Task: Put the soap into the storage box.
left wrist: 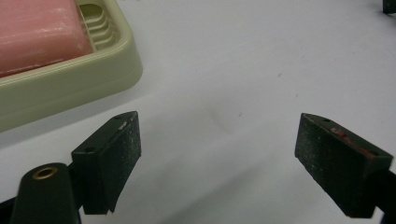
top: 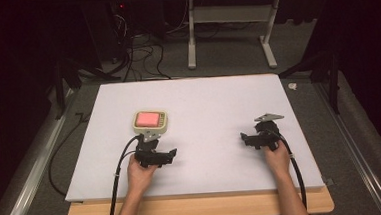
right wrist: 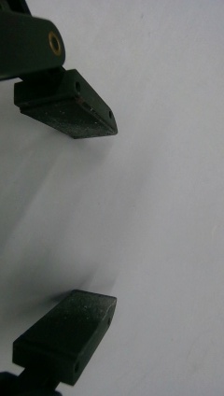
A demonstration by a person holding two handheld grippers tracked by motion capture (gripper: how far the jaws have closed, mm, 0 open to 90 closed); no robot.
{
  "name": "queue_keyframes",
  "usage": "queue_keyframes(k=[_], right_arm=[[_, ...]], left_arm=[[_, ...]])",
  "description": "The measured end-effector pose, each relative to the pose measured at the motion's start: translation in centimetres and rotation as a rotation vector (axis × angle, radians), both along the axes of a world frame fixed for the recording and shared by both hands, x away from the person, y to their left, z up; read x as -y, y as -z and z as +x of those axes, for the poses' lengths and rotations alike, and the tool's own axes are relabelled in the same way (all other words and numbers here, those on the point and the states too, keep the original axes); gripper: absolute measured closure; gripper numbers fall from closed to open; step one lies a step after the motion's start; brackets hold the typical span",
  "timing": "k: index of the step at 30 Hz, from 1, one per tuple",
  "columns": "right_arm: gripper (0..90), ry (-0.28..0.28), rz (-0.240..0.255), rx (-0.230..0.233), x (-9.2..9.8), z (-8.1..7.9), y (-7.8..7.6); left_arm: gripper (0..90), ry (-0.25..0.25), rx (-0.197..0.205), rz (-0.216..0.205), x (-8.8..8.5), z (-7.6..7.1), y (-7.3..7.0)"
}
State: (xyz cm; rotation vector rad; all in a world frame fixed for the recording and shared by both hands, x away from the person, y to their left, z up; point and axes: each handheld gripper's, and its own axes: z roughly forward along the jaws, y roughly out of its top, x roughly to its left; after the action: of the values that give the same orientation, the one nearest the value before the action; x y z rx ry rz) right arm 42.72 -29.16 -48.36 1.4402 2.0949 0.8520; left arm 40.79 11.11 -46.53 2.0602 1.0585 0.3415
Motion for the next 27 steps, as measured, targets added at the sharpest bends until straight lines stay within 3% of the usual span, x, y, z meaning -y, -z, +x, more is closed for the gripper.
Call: queue_keyframes(k=[16, 27], right_arm=[[16.2, 0.0, 0.001, 0.0, 0.0, 0.0, 0.0], [16.2, 0.0, 0.0, 0.0, 0.0, 0.0, 0.0]], left_arm=[[15.5, 0.006, -0.026, 0.029, 1.4, 0.7, 1.3], [15.5, 0.004, -0.014, 0.054, 2.0, 1.1, 1.8]])
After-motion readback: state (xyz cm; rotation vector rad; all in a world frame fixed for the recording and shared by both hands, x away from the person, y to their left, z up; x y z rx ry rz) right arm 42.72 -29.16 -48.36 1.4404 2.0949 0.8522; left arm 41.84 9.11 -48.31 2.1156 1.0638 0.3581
